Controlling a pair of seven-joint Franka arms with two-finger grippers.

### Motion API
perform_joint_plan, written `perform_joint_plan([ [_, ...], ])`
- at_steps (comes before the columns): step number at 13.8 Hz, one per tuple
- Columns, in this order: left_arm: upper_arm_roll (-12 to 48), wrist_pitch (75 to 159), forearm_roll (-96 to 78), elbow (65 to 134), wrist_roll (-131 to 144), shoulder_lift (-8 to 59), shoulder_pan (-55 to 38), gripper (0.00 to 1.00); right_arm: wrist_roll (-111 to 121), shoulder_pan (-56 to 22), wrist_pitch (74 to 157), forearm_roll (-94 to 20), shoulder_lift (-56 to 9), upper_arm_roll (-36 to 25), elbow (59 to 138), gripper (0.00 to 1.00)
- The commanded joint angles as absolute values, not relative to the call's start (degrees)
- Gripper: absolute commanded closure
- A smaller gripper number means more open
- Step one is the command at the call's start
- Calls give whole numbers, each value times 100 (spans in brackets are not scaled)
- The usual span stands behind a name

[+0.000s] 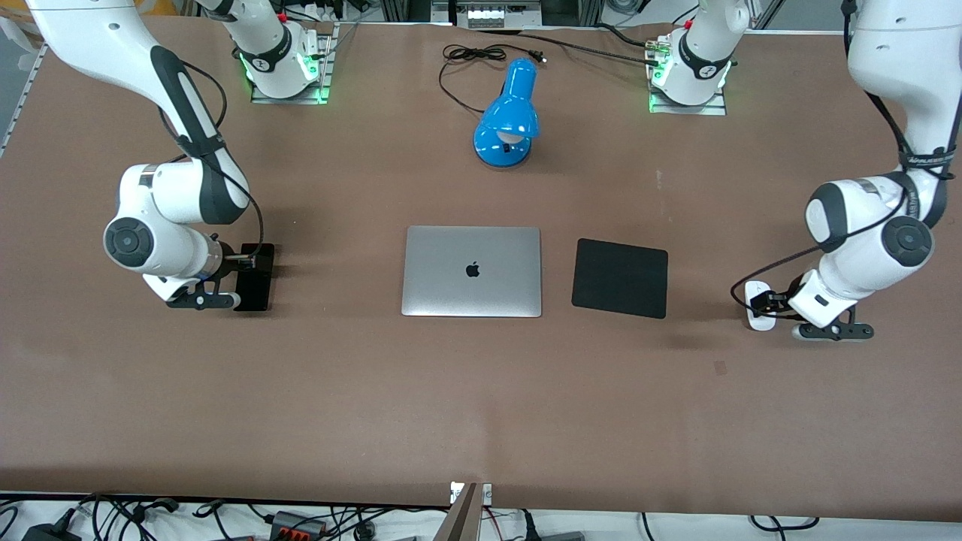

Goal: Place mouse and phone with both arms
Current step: 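Lower the right gripper onto the black phone while the left gripper reaches the mouse, then grasp the phone with the right gripper while the left gripper grasps the mouse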

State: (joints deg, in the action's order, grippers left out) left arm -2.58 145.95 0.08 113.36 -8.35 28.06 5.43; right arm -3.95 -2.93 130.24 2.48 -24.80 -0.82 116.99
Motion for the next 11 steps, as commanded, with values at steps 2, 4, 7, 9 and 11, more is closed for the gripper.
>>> perform_joint_plan([
  [2, -202, 15334, 97, 11758, -1054, 2927, 642, 0, -413, -141, 13324, 325, -2329, -79, 12006, 0],
  [4, -185, 15608, 97, 11987, -1055, 2927, 633, 0, -431, -97, 13412, 325, -2408, -79, 12006, 0],
  [7, -185, 15618, 97, 12006, -1063, 3014, 642, 0, -510, -105, 13649, 325, -2496, -70, 12041, 0],
  [9, -185, 15618, 97, 11997, -1063, 3050, 642, 3, -518, -105, 13728, 308, -2558, -70, 12050, 0],
  [11, -185, 15618, 97, 11979, -1063, 3041, 642, 21, -658, -149, 13781, 281, -2610, -70, 12050, 0],
])
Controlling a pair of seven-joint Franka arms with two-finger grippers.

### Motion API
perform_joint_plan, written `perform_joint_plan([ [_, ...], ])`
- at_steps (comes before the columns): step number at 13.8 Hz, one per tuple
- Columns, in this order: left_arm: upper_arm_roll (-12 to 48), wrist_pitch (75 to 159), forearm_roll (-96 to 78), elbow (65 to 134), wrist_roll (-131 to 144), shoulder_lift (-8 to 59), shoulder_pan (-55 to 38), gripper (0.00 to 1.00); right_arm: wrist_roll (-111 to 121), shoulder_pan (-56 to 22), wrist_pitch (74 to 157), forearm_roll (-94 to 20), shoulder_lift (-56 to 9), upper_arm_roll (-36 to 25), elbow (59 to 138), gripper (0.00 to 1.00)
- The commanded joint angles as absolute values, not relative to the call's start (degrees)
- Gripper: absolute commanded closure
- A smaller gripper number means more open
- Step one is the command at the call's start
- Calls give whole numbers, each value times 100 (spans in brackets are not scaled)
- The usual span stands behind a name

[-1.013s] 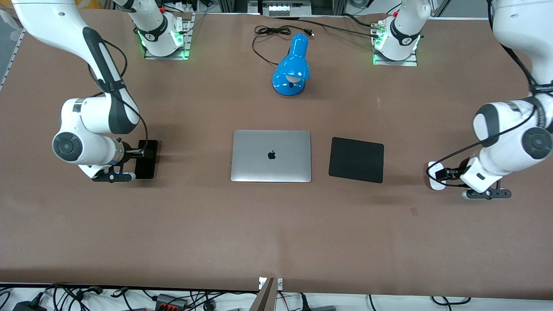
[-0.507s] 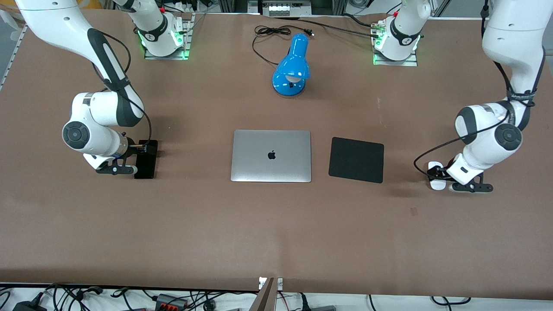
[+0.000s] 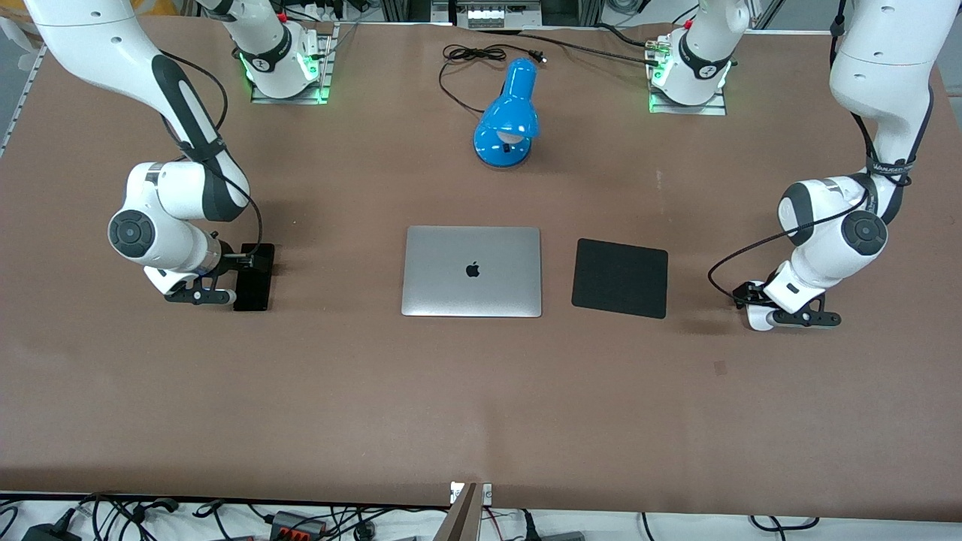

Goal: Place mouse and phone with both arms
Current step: 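Grasp the phone with the right gripper while the left gripper grasps the mouse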

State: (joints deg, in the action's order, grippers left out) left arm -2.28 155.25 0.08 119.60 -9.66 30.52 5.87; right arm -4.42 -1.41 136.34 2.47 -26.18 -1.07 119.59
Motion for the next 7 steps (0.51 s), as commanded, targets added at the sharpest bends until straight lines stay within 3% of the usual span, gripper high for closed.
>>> perform_joint_plan([
  [1, -185, 15618, 97, 11953, -1063, 3050, 624, 35, -764, -176, 13842, 290, -2636, -70, 12050, 0],
  [3, -185, 15601, 97, 11918, -1063, 3032, 624, 49, -773, -176, 13939, 290, -2715, -70, 12041, 0],
  [7, -176, 15269, 97, 11743, -1168, 2805, 607, 55, -773, -220, 14080, 290, -2795, -70, 12050, 0],
])
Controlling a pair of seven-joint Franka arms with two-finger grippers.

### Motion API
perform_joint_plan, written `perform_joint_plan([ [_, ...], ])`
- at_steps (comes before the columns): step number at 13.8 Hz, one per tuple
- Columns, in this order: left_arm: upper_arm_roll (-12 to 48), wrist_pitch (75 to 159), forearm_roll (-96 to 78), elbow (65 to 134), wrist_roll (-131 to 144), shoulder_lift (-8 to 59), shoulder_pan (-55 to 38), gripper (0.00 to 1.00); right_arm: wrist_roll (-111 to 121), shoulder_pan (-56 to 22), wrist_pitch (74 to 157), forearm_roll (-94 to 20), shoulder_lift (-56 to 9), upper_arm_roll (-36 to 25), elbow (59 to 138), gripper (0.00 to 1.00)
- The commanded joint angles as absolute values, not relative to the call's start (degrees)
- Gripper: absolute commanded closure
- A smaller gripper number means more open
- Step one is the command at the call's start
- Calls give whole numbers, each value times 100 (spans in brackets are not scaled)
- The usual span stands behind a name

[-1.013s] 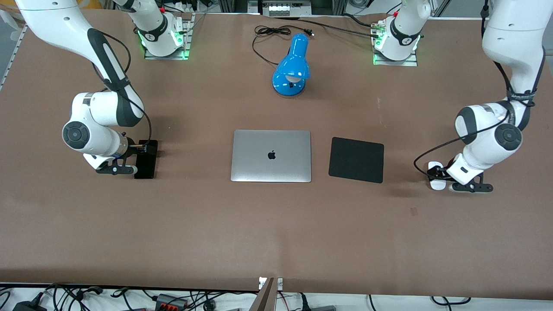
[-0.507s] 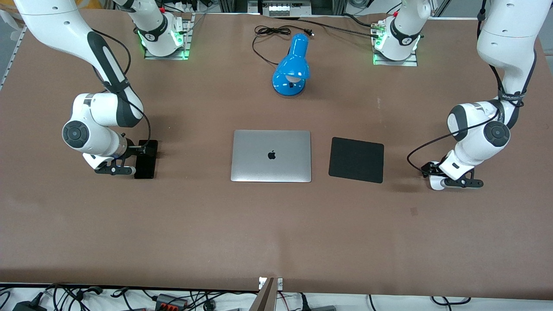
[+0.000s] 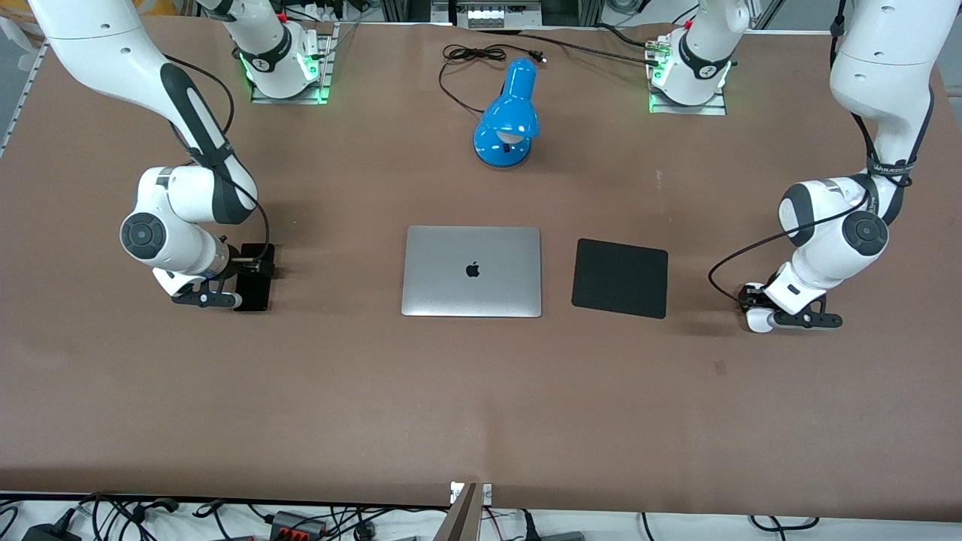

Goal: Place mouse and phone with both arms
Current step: 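Grasp the phone with the right gripper while the left gripper grasps the mouse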

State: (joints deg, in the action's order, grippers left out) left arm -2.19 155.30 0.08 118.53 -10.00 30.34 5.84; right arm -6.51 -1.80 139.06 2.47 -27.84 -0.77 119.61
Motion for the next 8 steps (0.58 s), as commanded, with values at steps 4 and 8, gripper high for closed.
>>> perform_joint_plan([
  [4, -106, 12936, 88, 10735, -1117, 2444, 388, 55, -773, -246, 14159, 290, -2812, -62, 12085, 0],
  [8, 744, 11067, 88, 9616, -144, 2373, 290, 55, -773, -246, 14177, 299, -2812, -62, 12085, 0],
])
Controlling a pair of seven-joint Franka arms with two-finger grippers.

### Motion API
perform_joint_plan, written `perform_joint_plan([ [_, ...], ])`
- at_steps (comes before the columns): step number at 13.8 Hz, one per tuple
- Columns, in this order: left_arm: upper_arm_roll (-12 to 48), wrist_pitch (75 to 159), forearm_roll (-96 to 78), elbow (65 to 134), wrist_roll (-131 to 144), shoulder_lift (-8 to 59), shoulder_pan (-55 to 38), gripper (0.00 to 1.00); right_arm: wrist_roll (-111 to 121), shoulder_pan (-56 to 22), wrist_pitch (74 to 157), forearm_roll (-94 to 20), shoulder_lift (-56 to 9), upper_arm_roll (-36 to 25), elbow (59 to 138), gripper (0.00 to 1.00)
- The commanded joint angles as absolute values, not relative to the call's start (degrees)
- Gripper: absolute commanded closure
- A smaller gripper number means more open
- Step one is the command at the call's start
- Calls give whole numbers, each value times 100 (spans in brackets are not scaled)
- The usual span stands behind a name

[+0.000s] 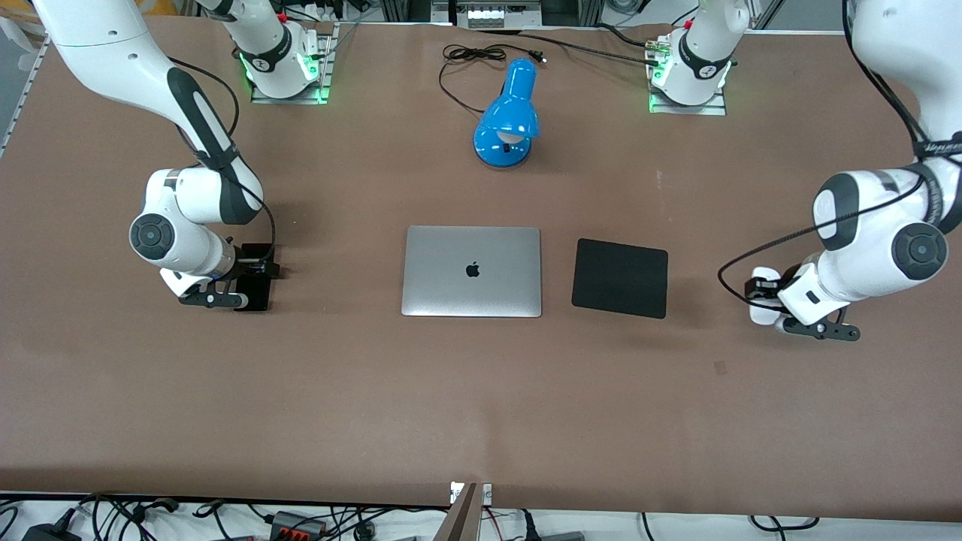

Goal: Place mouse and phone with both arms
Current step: 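Grasp the phone with the right gripper while the left gripper grasps the mouse, then carry the phone toward the laptop while the left gripper carries mouse onto pad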

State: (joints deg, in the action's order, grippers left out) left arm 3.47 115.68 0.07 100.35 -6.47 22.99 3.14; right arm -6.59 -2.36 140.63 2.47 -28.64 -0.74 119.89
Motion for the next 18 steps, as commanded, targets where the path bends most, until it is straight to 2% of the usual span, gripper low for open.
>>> perform_joint_plan([
  [1, 1008, 11074, 88, 9598, 207, 2373, 290, 55, -773, -255, 14177, 299, -2804, -70, 12094, 16],
  [3, 1501, 11109, 97, 9694, 718, 2434, 229, 55, -765, -246, 14177, 299, -2804, -70, 12094, 37],
  [5, 1547, 11153, 97, 9851, 1176, 2513, -130, 56, -765, -246, 14168, 299, -2786, -62, 12085, 53],
  [7, 1547, 11739, 105, 10298, 1440, 2514, -289, 57, -817, -307, 14124, 299, -2734, 8, 12033, 63],
  [9, 1556, 12861, 105, 10948, 1459, 2514, -299, 57, -1350, -614, 13950, 290, -2725, 254, 11735, 64],
  [12, 1556, 13963, 105, 11600, 1572, 2592, -299, 56, -2248, -1167, 13580, 237, -2821, 316, 11207, 64],
  [15, 1538, 14483, 105, 11917, 1705, 2689, -299, 56, -2478, -1485, 13623, 237, -3084, 316, 11022, 64],
  [18, 1494, 14484, 97, 11936, 1731, 2716, -272, 55, -2496, -1669, 13781, 229, -3190, 316, 11013, 64],
])
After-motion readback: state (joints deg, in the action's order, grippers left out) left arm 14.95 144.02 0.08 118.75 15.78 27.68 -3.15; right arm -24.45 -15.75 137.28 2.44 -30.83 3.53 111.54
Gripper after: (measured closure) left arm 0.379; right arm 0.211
